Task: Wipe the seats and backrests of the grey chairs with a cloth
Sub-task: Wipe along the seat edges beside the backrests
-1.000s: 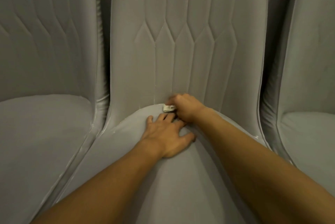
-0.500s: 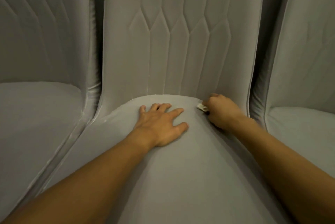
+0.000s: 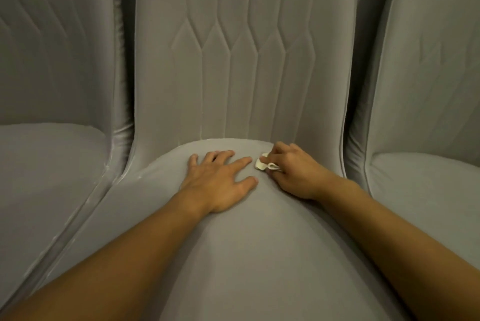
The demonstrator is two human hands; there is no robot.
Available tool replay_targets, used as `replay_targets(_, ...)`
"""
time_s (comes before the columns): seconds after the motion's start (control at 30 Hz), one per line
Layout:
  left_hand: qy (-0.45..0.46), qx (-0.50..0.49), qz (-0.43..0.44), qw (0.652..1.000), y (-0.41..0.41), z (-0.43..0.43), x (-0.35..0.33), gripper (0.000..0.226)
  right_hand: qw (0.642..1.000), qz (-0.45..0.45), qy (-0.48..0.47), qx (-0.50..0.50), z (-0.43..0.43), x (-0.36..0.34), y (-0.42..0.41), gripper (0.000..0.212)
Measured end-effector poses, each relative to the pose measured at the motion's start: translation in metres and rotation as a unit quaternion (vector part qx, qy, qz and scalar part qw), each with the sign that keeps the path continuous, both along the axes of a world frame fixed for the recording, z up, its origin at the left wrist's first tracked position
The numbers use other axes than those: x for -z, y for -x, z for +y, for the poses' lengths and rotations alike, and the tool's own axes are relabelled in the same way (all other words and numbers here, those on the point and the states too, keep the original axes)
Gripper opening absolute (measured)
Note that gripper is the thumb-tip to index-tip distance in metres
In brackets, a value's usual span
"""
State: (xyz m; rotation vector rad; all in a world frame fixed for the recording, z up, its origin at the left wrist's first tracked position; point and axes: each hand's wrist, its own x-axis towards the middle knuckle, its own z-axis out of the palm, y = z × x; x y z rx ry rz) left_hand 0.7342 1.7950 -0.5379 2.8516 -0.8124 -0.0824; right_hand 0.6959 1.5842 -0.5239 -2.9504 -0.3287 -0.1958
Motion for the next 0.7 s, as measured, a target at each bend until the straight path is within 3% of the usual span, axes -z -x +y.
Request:
replay_targets(0.2,-0.001,-0.003,-0.010,1.000,-0.001,-0.001,0.002,0.065,1.000,-0.007,0.020,-0.011,0.001,-0.001,-0.013,0.047)
replay_targets(0.47,0.009,-0.004,-0.010,1.000,-0.001,0.000,0.001,0.063,0.995,-0.077,0.016,0.065,0.008,0.010,-0.064,0.027)
replay_targets(0.7,0.016,0.002,-0.006,1.000,-0.001,0.001,0.002,0.063,0.987,-0.071,0.046,0.138,-0.013,0.001,-0.010,0.025)
